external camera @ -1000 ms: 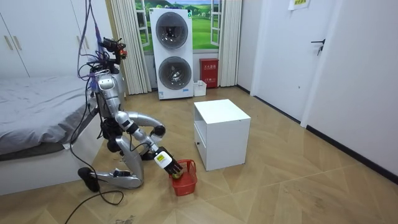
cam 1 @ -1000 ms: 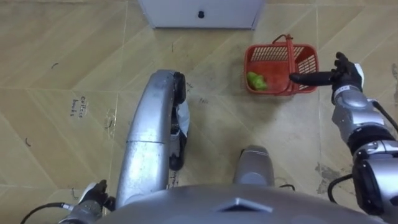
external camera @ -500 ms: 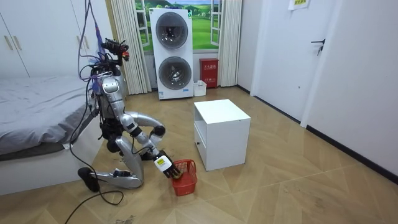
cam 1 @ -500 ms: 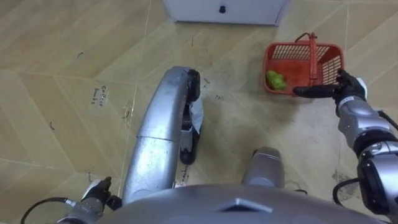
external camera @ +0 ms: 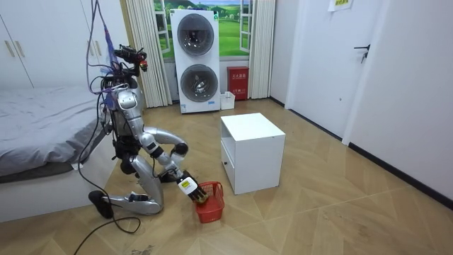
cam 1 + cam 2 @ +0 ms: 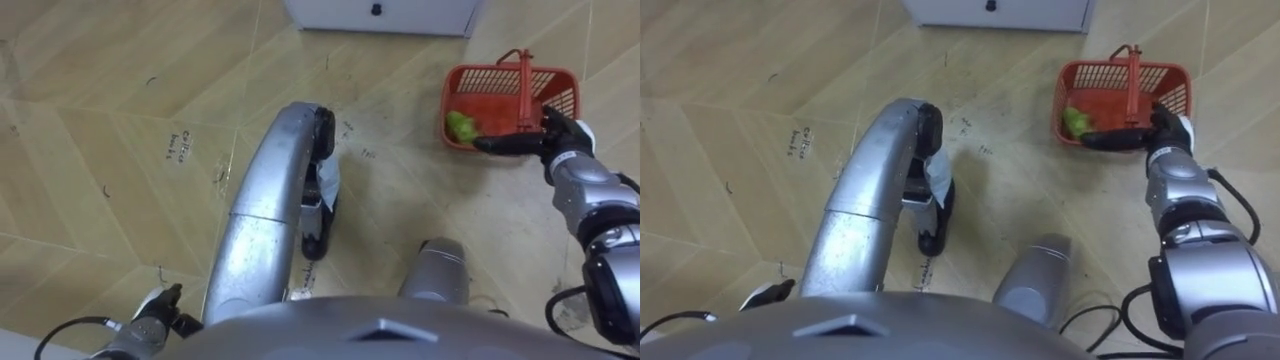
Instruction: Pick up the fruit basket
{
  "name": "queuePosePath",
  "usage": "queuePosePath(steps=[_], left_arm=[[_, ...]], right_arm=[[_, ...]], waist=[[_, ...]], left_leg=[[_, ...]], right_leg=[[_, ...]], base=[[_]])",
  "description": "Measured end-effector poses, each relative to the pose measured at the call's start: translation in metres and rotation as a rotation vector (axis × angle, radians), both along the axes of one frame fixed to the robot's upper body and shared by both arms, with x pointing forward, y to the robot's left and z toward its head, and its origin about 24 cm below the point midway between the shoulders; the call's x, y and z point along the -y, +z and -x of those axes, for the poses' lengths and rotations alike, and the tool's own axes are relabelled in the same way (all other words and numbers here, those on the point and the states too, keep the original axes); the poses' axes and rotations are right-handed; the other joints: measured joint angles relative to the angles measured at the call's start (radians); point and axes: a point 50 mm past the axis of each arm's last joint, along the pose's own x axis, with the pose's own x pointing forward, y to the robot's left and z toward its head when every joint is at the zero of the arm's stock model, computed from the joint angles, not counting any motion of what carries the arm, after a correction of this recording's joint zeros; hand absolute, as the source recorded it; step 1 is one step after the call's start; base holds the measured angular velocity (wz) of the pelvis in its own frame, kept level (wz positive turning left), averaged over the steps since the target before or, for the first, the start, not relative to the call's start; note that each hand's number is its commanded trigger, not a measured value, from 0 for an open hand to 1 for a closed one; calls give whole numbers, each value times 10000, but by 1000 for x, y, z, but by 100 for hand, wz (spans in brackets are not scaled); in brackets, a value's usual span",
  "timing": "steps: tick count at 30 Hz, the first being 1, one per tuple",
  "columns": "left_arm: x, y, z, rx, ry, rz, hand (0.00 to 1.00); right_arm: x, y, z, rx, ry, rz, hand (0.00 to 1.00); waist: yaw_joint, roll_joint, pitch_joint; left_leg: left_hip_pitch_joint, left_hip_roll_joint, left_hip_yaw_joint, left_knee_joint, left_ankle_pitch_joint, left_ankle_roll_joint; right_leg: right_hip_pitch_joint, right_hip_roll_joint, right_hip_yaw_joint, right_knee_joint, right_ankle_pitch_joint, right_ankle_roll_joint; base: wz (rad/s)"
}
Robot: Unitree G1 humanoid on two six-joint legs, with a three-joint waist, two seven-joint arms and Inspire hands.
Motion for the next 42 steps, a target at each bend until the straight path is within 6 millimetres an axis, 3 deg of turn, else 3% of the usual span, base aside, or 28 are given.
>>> queuePosePath(steps=[6, 7, 9, 10, 31, 36, 42], left_arm=[[-1, 0, -1, -46, 10, -11, 0], [-1, 0, -1, -59, 12, -15, 0], [-1, 0, 0, -90, 25, -29, 0], [-1, 0, 0, -99, 28, -32, 0], [0, 0, 1, -200, 18, 123, 0], [0, 0, 2, -220, 1, 130, 0], [4, -1, -1, -272, 9, 211, 0]], right_arm=[[-1, 2, -3, 49, 148, -57, 0], [-1, 2, -3, 47, 165, -54, 43], [-1, 2, -3, 48, 214, -87, 95], [-1, 2, -4, 53, 219, -95, 100], [-1, 5, -8, 47, 413, 17, 100], [1, 1, -2, -300, 356, 58, 100], [6, -8, 11, -964, 116, 183, 100]], waist=[[68, 1, 0], [75, 4, -1], [96, 4, 0], [105, 3, 1], [130, -18, 14], [143, -112, 70], [115, -126, 78]], left_leg=[[-3, -28, 31, -8, 4, 1], [-4, -31, 39, -8, 5, 3], [-3, -39, 55, -8, 8, 10], [-3, -42, 59, -8, 10, 13], [-10, -60, 76, -8, 18, 29], [-12, -69, 75, -4, 19, 29], [-11, -68, 78, 35, 32, 55]], right_leg=[[-6, -55, 14, 6, 0, 1], [-5, -63, 15, 5, 0, 1], [-6, -69, 39, 5, 0, 1], [-5, -70, 45, 6, 0, 2], [13, -58, 22, 4, 0, 2], [14, -56, 24, 5, 0, 2], [40, -47, 65, 34, -1, 2]], base=[[-1], [0], [0], [0], [0], [0], [0]])
